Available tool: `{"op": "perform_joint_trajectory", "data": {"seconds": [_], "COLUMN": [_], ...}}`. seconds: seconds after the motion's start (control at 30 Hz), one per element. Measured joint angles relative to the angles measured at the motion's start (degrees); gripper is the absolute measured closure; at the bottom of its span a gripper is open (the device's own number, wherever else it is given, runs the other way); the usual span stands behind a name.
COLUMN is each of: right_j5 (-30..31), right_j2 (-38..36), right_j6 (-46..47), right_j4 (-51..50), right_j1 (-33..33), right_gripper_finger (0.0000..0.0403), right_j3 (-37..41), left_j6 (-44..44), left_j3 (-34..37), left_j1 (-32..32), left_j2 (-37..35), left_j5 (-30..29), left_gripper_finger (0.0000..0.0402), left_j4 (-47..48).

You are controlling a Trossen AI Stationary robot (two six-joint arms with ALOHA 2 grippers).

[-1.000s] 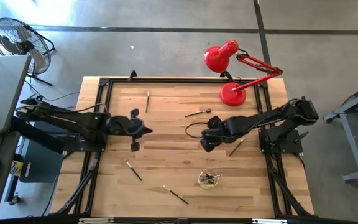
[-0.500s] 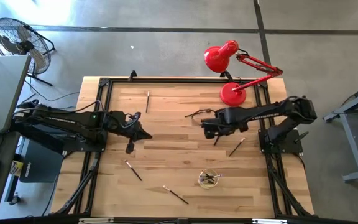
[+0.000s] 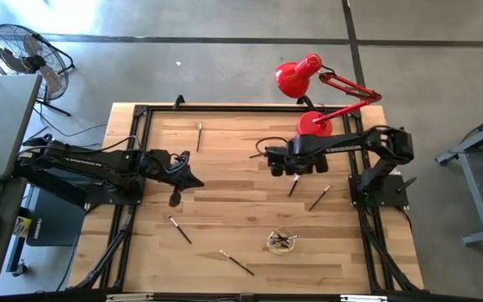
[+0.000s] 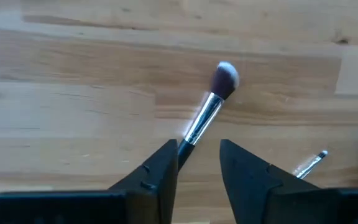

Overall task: Pick & Place Makeup Brushes
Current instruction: Put the powder brush into the gold makeup holder

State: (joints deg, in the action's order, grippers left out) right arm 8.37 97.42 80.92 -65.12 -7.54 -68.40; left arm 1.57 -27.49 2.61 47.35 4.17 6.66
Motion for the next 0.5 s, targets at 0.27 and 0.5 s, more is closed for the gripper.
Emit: {"op": "perform_joint_trajectory", "data": {"seconds": [0.27,0.5], "right_j5": [-2.30,-2.83], "right_j2": [1.06,-1.62], "right_j6": [0.02,2.52], "right_j4": [2.87,20.10], "right_j1": [-2.23,-2.35], "right_gripper_finger": [0.0283,0.0295], "right_j3": [5.91,15.91], "left_j6": [-0.04,-0.03], "left_j3": [0.00,-0.02], "left_j1": [0.00,0.00], "left_j2": [0.00,0.00], "left_j5": [1.27,1.22], "left_gripper_finger": [0.0401,0.0401], "left_j4": [1.26,2.19]}}
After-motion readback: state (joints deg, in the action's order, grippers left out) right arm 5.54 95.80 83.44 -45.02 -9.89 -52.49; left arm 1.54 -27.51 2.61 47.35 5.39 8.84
